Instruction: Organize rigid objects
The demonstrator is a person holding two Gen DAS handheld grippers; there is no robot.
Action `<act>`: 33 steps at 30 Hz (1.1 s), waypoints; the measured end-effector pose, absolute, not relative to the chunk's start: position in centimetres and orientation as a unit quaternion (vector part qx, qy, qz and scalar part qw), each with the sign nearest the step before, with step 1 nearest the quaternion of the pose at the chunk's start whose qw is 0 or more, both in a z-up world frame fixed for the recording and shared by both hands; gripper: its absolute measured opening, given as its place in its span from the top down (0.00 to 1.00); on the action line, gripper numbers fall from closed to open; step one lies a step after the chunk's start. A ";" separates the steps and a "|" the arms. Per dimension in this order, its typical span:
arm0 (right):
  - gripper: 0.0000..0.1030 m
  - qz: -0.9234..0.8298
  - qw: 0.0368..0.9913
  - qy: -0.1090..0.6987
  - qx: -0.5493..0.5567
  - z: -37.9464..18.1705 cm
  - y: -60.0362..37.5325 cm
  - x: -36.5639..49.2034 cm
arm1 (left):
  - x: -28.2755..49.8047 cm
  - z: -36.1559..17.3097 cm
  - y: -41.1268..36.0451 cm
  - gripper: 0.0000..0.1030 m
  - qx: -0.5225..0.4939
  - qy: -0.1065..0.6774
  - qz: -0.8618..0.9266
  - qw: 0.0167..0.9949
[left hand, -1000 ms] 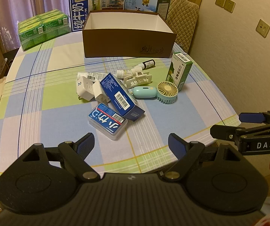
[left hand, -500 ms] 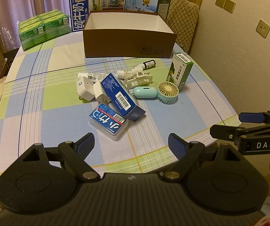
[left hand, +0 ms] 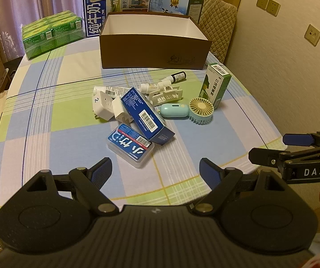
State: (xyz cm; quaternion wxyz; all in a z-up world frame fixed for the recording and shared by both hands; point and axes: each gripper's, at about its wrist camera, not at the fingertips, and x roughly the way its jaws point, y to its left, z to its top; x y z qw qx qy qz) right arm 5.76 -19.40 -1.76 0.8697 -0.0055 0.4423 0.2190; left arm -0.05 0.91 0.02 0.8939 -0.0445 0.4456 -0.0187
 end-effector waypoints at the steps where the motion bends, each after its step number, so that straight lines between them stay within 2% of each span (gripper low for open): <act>1: 0.02 0.219 0.870 0.442 -0.005 -1.7 -19.4 5.8 | 0.0 0.0 0.9 0.19 -0.045 0.446 -0.019 0.894; 28: 0.03 0.181 0.889 0.419 0.027 -1.9 -19.1 6.9 | 1.6 -0.3 4.4 0.19 -0.033 0.442 -0.007 0.897; 33: 0.11 0.170 0.897 0.407 0.041 -2.5 -19.5 6.8 | 1.9 -1.0 6.6 0.19 -0.031 0.447 0.005 0.894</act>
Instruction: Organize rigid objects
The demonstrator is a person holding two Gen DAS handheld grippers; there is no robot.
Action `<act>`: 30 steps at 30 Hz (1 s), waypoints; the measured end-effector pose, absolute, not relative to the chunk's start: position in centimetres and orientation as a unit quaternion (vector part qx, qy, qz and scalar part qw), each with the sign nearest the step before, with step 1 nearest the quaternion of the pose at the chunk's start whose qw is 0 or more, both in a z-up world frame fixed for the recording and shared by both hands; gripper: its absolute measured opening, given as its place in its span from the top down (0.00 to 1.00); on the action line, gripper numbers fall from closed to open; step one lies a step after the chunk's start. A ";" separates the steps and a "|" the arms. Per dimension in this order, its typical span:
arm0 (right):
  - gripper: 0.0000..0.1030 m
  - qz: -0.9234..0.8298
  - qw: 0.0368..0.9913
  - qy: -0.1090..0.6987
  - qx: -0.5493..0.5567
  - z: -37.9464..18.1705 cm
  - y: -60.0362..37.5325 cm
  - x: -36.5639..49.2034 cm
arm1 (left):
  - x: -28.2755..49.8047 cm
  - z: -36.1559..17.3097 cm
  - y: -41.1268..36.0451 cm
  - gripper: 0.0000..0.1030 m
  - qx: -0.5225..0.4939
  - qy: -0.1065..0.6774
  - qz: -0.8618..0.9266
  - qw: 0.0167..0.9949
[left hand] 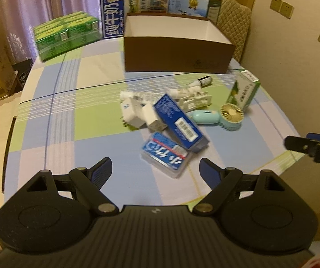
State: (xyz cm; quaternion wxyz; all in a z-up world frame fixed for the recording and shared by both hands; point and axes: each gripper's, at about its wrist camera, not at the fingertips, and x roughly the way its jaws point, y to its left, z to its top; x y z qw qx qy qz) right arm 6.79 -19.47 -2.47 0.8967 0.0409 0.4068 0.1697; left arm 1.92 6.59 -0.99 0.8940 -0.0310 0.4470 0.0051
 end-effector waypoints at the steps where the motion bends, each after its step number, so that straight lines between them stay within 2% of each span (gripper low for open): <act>1: 0.11 0.166 0.899 0.404 0.043 -2.6 -19.6 6.7 | 2.0 -1.1 7.1 0.19 -0.031 0.449 0.007 0.893; 4: 0.12 0.159 0.902 0.400 0.046 -2.9 -19.6 6.7 | 2.2 -1.7 8.5 0.19 -0.034 0.455 0.015 0.890; 13: 0.23 0.155 0.915 0.372 0.021 -3.0 -19.7 8.4 | 4.2 -3.0 11.6 0.19 -0.060 0.463 0.044 0.883; 15: 0.29 0.158 0.916 0.368 0.016 -3.2 -19.6 9.4 | 4.8 -3.2 11.9 0.19 -0.064 0.462 0.051 0.883; 23: 0.43 0.176 0.919 0.354 -0.011 -5.2 -19.5 14.3 | 7.9 -4.3 12.9 0.19 -0.089 0.462 0.082 0.878; 30: 0.46 0.190 0.918 0.347 -0.028 -7.1 -19.1 18.1 | 11.0 -5.4 12.9 0.20 -0.096 0.472 0.096 0.871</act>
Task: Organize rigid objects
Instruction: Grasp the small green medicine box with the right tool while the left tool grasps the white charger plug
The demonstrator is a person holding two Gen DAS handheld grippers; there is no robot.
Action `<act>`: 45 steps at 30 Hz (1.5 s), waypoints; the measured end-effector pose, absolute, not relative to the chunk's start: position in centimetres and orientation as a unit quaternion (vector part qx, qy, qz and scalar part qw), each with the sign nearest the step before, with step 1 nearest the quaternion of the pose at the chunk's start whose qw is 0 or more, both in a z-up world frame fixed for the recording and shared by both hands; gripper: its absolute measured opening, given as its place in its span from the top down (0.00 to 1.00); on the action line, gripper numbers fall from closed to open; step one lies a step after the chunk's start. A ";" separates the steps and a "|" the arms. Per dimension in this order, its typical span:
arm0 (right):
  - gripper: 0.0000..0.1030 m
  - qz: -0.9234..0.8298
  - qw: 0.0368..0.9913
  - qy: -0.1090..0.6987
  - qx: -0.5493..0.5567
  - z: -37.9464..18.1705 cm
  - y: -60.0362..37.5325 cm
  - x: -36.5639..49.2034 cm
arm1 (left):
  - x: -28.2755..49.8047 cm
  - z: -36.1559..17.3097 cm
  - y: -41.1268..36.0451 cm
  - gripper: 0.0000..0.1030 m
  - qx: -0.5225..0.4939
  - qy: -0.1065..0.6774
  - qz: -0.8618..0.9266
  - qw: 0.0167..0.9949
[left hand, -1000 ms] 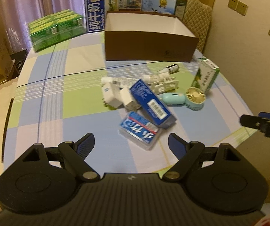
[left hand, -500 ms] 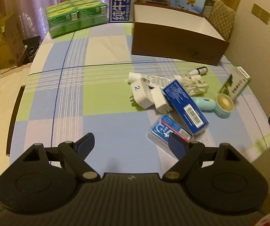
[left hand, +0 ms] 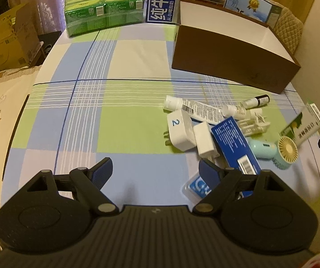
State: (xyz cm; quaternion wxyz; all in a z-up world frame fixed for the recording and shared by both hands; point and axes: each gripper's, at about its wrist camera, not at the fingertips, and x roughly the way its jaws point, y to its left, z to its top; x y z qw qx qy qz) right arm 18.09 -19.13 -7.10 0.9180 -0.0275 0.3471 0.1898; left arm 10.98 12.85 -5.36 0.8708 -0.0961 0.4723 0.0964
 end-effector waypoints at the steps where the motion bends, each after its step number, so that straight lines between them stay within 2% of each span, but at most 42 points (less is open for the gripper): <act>1: 0.47 0.193 0.918 0.344 -0.029 -7.3 -19.0 18.5 | 11.4 -5.5 12.8 0.21 -0.097 0.473 0.098 0.870; 8: 0.53 0.203 0.919 0.334 -0.049 -8.4 -18.2 20.8 | 13.3 -6.6 13.0 0.22 -0.107 0.481 0.104 0.864; 10: 0.57 0.205 0.918 0.336 -0.054 -8.7 -18.1 21.4 | 13.7 -7.0 13.1 0.22 -0.110 0.482 0.106 0.863; 14: 0.71 0.209 0.916 0.337 -0.060 -9.0 -18.0 22.0 | 14.8 -7.6 13.3 0.23 -0.115 0.486 0.105 0.860; 16: 0.73 0.210 0.916 0.337 -0.060 -9.0 -18.2 22.0 | 15.3 -7.9 13.3 0.23 -0.118 0.488 0.103 0.859; 21: 0.74 0.203 0.917 0.338 -0.058 -8.8 -18.7 22.0 | 16.6 -8.5 13.2 0.29 -0.123 0.491 0.088 0.858; 32: 0.74 0.177 0.920 0.348 -0.023 -8.3 -21.8 22.3 | 19.0 -10.2 13.8 0.60 -0.150 0.499 0.065 0.851; 37: 0.74 0.181 0.919 0.350 -0.017 -8.2 -22.3 22.6 | 19.7 -10.8 13.6 0.64 -0.151 0.504 0.062 0.848; 40: 0.74 0.186 0.918 0.350 -0.018 -8.2 -22.3 22.8 | 20.2 -11.1 13.3 0.73 -0.154 0.507 0.055 0.847; 45: 0.74 0.198 0.914 0.354 -0.018 -8.1 -22.5 23.5 | 20.6 -10.9 12.7 0.74 -0.142 0.504 0.060 0.850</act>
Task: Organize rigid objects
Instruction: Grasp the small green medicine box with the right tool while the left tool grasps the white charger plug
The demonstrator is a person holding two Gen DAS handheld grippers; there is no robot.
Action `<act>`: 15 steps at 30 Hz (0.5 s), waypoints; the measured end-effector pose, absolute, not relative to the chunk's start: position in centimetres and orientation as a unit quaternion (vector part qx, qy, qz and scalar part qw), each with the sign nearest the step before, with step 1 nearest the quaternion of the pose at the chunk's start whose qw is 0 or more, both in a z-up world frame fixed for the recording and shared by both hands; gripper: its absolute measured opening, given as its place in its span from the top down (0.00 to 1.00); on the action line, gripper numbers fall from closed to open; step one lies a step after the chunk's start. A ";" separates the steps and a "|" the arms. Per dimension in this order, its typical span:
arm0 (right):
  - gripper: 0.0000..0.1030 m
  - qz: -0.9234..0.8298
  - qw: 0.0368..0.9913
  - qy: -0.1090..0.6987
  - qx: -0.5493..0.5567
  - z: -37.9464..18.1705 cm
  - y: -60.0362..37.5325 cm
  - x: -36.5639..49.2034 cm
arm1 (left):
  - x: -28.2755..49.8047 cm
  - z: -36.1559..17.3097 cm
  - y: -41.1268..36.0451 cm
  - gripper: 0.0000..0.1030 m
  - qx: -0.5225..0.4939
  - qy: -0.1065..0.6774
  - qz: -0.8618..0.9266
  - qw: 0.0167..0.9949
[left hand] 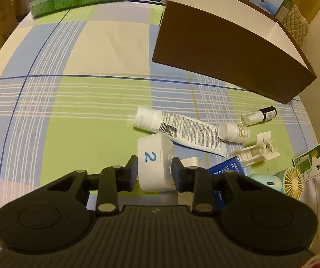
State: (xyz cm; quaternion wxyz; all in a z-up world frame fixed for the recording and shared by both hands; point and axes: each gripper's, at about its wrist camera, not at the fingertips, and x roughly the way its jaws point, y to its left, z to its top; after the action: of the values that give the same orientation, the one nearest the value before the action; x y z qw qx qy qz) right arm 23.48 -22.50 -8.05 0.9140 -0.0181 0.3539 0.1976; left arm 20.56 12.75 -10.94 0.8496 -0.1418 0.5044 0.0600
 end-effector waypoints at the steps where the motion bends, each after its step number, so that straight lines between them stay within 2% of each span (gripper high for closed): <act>1: 0.74 0.200 0.913 0.356 -0.019 -8.0 -22.5 23.7 | 20.6 -10.9 12.7 0.75 -0.141 0.504 0.060 0.850; 4: 0.74 0.205 0.908 0.365 -0.018 -7.8 -22.7 24.1 | 20.6 -10.2 12.2 0.78 -0.134 0.498 0.060 0.855; 15: 0.74 0.244 0.893 0.377 -0.004 -5.3 -22.5 26.2 | 20.5 -7.6 11.0 0.78 -0.094 0.483 0.082 0.867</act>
State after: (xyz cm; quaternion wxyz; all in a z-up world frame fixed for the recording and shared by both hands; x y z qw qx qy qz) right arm 26.17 -22.50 -5.33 0.8932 -0.0044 0.3773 0.2445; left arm 20.54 11.00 -7.65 0.8668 -0.0942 0.4828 0.0818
